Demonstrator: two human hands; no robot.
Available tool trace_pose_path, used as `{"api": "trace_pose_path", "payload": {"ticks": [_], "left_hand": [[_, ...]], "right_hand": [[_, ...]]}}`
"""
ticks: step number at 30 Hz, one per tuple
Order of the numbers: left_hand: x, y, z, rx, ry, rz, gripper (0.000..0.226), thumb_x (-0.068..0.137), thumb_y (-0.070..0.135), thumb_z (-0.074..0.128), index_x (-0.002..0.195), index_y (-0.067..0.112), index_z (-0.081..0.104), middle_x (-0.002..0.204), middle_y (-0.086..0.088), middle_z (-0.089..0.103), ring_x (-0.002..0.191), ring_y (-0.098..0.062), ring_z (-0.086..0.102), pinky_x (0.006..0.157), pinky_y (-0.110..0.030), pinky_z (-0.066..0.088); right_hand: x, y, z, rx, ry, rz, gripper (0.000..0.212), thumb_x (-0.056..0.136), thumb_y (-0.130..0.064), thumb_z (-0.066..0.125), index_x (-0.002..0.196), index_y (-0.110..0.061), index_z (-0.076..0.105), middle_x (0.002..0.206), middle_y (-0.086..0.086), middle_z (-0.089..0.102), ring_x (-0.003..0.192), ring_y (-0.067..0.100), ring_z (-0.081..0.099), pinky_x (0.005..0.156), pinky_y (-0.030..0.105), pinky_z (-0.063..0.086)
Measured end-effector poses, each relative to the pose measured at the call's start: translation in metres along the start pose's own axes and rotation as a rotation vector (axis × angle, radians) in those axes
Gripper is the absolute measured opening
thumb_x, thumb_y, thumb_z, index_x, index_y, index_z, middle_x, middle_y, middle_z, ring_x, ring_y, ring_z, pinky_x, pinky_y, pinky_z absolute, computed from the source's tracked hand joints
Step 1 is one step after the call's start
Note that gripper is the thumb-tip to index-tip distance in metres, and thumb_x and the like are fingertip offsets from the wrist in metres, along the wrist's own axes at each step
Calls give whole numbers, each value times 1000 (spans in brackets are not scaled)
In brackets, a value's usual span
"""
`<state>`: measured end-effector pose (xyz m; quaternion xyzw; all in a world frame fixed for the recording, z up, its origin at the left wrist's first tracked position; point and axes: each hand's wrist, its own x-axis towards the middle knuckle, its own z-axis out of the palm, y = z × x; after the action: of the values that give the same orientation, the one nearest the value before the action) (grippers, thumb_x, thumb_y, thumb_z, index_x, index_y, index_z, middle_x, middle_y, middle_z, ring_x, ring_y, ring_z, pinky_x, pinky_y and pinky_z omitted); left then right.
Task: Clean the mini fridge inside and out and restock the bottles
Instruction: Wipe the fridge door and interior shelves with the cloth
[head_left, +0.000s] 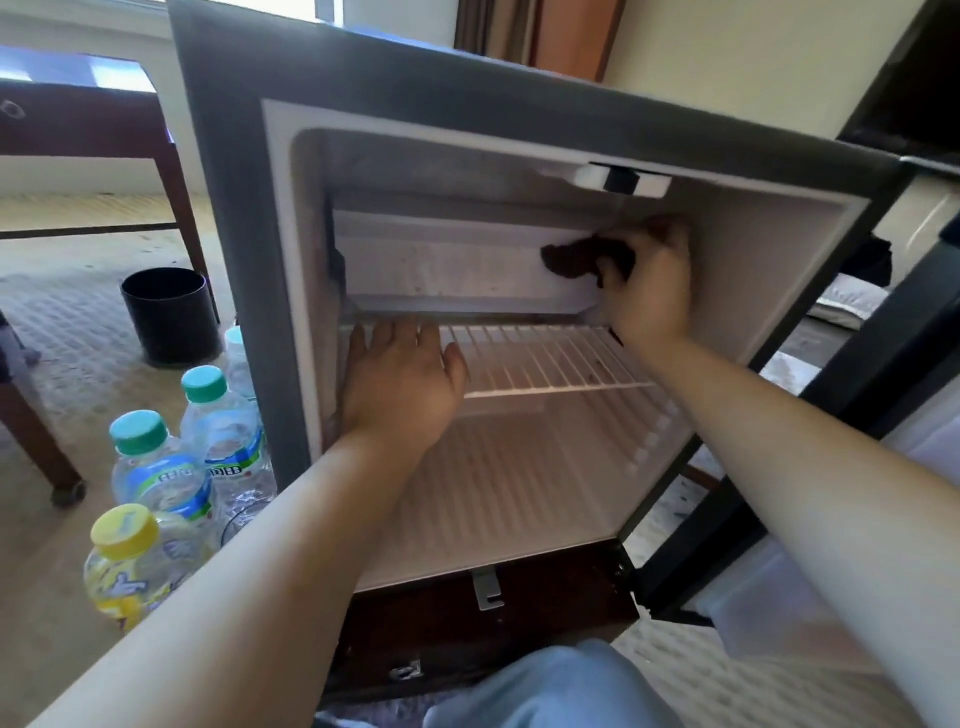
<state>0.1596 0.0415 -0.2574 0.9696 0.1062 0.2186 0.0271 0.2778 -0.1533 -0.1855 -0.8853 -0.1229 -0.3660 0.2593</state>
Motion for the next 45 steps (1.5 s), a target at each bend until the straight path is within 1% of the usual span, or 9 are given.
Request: {"api": "trace_pose_path", "payload": {"ticks": [5, 10, 13, 17, 23, 30, 35, 40, 45], "left_hand": [[1, 0, 1, 7, 18, -14, 58, 93, 37, 16, 131, 11, 52, 127, -13, 57, 117, -30, 50, 102, -44, 34], [1, 1, 1, -16, 29, -4, 58, 92, 35, 19, 122, 8, 60, 118, -16, 62, 109, -33, 55, 96, -45, 40], [0, 2, 0, -32, 46, -1, 56, 92, 35, 22, 118, 7, 63, 114, -17, 64, 105, -34, 57, 94, -46, 42], [1, 2, -1, -34, 44, -1, 56, 91, 34, 21, 115, 6, 63, 112, -18, 64, 103, -34, 58, 93, -46, 44], [1, 3, 2, 7, 39, -10, 53, 92, 33, 24, 113, 6, 65, 108, -17, 66, 99, -34, 58, 90, -45, 43], [0, 2, 2, -7, 79, 13, 52, 92, 33, 27, 111, 5, 67, 106, -18, 67, 96, -35, 61, 92, -47, 44], [1, 3, -1, 22, 58, 16, 57, 91, 35, 20, 116, 8, 65, 113, -16, 65, 104, -34, 58, 103, -48, 36], [0, 2, 1, 16, 65, 5, 65, 90, 38, 11, 125, 11, 59, 123, -13, 61, 114, -31, 53, 108, -46, 32], [0, 3, -1, 15, 35, 2, 66, 89, 38, 8, 128, 13, 56, 125, -11, 59, 116, -29, 51, 107, -45, 33]], "right_hand": [[-6, 13, 40, 68, 126, 45, 23, 76, 5, 61, 97, -4, 65, 112, 18, 60, 102, 34, 55, 83, 22, 34], [-6, 19, 55, -309, -168, -18, 27, 77, -1, 54, 88, -21, 68, 104, 5, 66, 94, 34, 55, 79, 33, 29], [-3, 17, 47, -135, -174, -35, 24, 75, 2, 59, 88, -15, 70, 105, 9, 64, 92, 35, 59, 83, 35, 40], [7, -8, 33, 201, 135, -56, 21, 70, 3, 69, 87, -8, 71, 101, 13, 64, 91, 26, 61, 81, 29, 47], [-18, -8, 54, 111, -140, 50, 20, 74, 2, 70, 88, -11, 72, 105, 9, 65, 90, 25, 62, 79, 23, 43], [-4, -28, 44, 314, 95, -43, 19, 73, -2, 73, 90, -10, 73, 101, 9, 66, 92, 21, 61, 84, 24, 47], [-22, -21, 61, 206, -192, -21, 18, 74, -1, 73, 88, -11, 75, 101, 8, 67, 90, 24, 64, 82, 18, 41], [-15, -32, 55, 345, 91, -55, 19, 73, -1, 74, 91, -8, 74, 101, 11, 65, 89, 17, 59, 85, 21, 45], [-23, -31, 68, 201, -168, 40, 16, 73, -3, 74, 86, -12, 75, 101, 8, 65, 88, 24, 62, 72, 19, 37]]}}
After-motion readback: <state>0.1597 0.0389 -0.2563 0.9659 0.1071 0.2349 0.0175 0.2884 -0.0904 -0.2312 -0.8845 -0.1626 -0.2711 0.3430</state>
